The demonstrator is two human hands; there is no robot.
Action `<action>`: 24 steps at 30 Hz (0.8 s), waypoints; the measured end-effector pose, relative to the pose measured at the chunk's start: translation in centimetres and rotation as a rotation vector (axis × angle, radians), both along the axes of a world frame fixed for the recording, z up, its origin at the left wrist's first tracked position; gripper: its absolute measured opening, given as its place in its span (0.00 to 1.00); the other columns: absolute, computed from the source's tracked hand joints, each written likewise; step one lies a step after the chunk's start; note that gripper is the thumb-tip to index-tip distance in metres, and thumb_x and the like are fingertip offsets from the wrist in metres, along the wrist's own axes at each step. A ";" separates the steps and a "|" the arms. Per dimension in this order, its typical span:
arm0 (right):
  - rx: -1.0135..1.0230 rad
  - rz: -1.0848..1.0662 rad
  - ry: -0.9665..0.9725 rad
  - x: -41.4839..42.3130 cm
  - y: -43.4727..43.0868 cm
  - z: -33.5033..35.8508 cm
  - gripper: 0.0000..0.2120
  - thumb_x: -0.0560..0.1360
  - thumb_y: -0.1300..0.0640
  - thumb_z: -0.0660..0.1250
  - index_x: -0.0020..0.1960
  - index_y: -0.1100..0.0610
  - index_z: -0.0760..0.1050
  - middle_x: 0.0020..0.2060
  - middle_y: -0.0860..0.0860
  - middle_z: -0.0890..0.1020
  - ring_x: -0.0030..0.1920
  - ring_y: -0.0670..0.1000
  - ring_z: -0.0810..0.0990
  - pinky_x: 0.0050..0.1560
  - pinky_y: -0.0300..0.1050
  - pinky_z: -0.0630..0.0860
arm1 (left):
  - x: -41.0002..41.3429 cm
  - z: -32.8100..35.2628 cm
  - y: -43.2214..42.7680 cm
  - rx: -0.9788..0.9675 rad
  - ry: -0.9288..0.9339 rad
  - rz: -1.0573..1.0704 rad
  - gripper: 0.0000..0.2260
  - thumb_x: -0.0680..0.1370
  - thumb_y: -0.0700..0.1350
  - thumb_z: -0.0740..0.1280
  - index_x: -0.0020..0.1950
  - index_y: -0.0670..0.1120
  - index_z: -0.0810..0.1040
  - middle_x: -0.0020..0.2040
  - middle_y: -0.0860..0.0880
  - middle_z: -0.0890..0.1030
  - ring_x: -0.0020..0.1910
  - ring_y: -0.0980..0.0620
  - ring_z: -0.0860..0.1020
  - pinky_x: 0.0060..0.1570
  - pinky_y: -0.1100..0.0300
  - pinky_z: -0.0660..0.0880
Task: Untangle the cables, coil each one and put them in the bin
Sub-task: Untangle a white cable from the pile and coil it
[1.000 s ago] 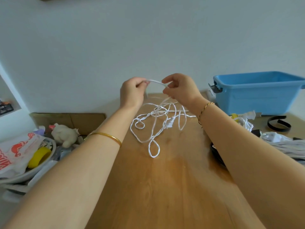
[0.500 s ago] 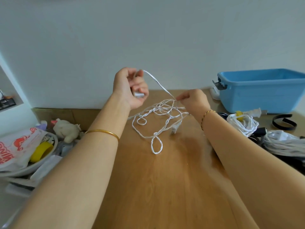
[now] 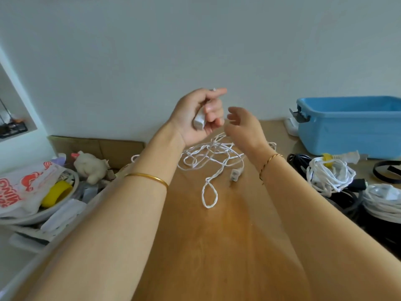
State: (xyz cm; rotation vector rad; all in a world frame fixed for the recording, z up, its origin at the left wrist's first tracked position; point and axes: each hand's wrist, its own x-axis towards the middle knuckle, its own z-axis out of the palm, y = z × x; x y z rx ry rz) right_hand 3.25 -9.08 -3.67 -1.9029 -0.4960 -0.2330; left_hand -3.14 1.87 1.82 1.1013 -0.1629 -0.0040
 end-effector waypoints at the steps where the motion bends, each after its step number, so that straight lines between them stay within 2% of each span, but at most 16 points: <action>1: 0.053 0.096 0.014 -0.2 0.2 0.2 0.25 0.71 0.60 0.65 0.68 0.59 0.69 0.58 0.53 0.78 0.58 0.52 0.77 0.61 0.51 0.74 | 0.0 -0.4 -0.1 -0.027 0.004 -0.072 0.15 0.80 0.38 0.50 0.64 0.38 0.68 0.19 0.53 0.63 0.17 0.57 0.63 0.22 0.67 0.66; 3: 0.065 0.211 0.006 -0.5 0.3 0.2 0.19 0.71 0.58 0.65 0.60 0.63 0.74 0.51 0.57 0.82 0.53 0.55 0.81 0.57 0.55 0.77 | 0.1 -1.2 -0.3 -0.080 0.001 -0.183 0.18 0.79 0.38 0.49 0.68 0.36 0.66 0.18 0.54 0.63 0.16 0.58 0.62 0.21 0.66 0.65; 6: 0.152 0.268 0.095 -0.1 0.3 -1.0 0.14 0.72 0.58 0.65 0.52 0.68 0.73 0.44 0.67 0.81 0.45 0.60 0.81 0.54 0.64 0.75 | 0.4 -1.8 -0.2 -0.156 -0.024 -0.223 0.19 0.75 0.38 0.53 0.65 0.36 0.68 0.19 0.53 0.65 0.16 0.58 0.63 0.21 0.66 0.66; 8: 0.099 0.298 0.159 0.6 0.0 -2.1 0.08 0.76 0.60 0.64 0.47 0.66 0.73 0.35 0.62 0.82 0.40 0.59 0.81 0.55 0.63 0.76 | 1.2 -1.8 0.1 -0.188 -0.067 -0.079 0.15 0.76 0.38 0.54 0.62 0.38 0.70 0.21 0.53 0.66 0.18 0.57 0.64 0.23 0.66 0.69; 10: -0.054 0.286 0.158 1.2 -0.4 -2.8 0.07 0.77 0.61 0.63 0.43 0.63 0.74 0.29 0.55 0.80 0.36 0.56 0.80 0.53 0.59 0.77 | 2.1 -1.6 0.7 -0.218 -0.113 0.160 0.09 0.79 0.38 0.56 0.56 0.40 0.73 0.23 0.53 0.70 0.21 0.57 0.69 0.28 0.66 0.74; 12: -0.109 0.282 0.157 1.4 -0.9 -2.6 0.08 0.76 0.60 0.64 0.41 0.64 0.74 0.27 0.53 0.78 0.32 0.54 0.78 0.47 0.53 0.77 | 3.1 -1.7 1.7 -0.238 -0.157 0.332 0.06 0.81 0.38 0.58 0.51 0.42 0.74 0.29 0.51 0.79 0.28 0.56 0.78 0.36 0.62 0.78; 14: -0.198 0.284 0.126 1.5 -1.2 -1.9 0.09 0.75 0.59 0.67 0.42 0.66 0.75 0.28 0.54 0.78 0.31 0.52 0.76 0.41 0.47 0.73 | 4.0 -2.1 2.6 -0.229 -0.198 0.392 0.07 0.83 0.40 0.56 0.53 0.44 0.73 0.41 0.48 0.83 0.40 0.54 0.83 0.46 0.58 0.78; 17: -0.439 0.362 0.098 1.1 -1.3 -1.0 0.08 0.74 0.58 0.68 0.38 0.61 0.74 0.30 0.53 0.77 0.31 0.47 0.74 0.38 0.40 0.72 | 4.8 -2.3 3.5 -0.203 -0.273 0.490 0.12 0.84 0.43 0.53 0.65 0.44 0.70 0.52 0.47 0.81 0.50 0.53 0.81 0.52 0.53 0.75; 19: -0.557 0.483 0.164 0.6 -1.3 -0.6 0.08 0.73 0.62 0.67 0.36 0.57 0.72 0.31 0.52 0.75 0.29 0.45 0.73 0.35 0.36 0.72 | 5.0 -2.1 4.2 -0.171 -0.332 0.582 0.11 0.84 0.44 0.53 0.65 0.46 0.69 0.56 0.47 0.79 0.53 0.52 0.80 0.55 0.48 0.75; 22: -0.537 0.591 0.231 0.0 -1.5 -0.3 0.06 0.72 0.66 0.66 0.38 0.59 0.73 0.31 0.54 0.74 0.29 0.48 0.72 0.31 0.35 0.71 | 4.9 -2.4 5.2 -0.088 -0.400 0.720 0.10 0.84 0.43 0.55 0.62 0.48 0.72 0.61 0.47 0.77 0.60 0.50 0.79 0.62 0.41 0.72; 24: -0.448 0.547 0.180 -0.4 -1.7 0.4 0.03 0.73 0.62 0.68 0.41 0.61 0.75 0.30 0.54 0.73 0.29 0.49 0.70 0.29 0.37 0.71 | 4.9 -2.9 5.5 -0.041 -0.476 0.802 0.10 0.83 0.39 0.56 0.61 0.45 0.73 0.62 0.47 0.77 0.60 0.50 0.79 0.65 0.48 0.72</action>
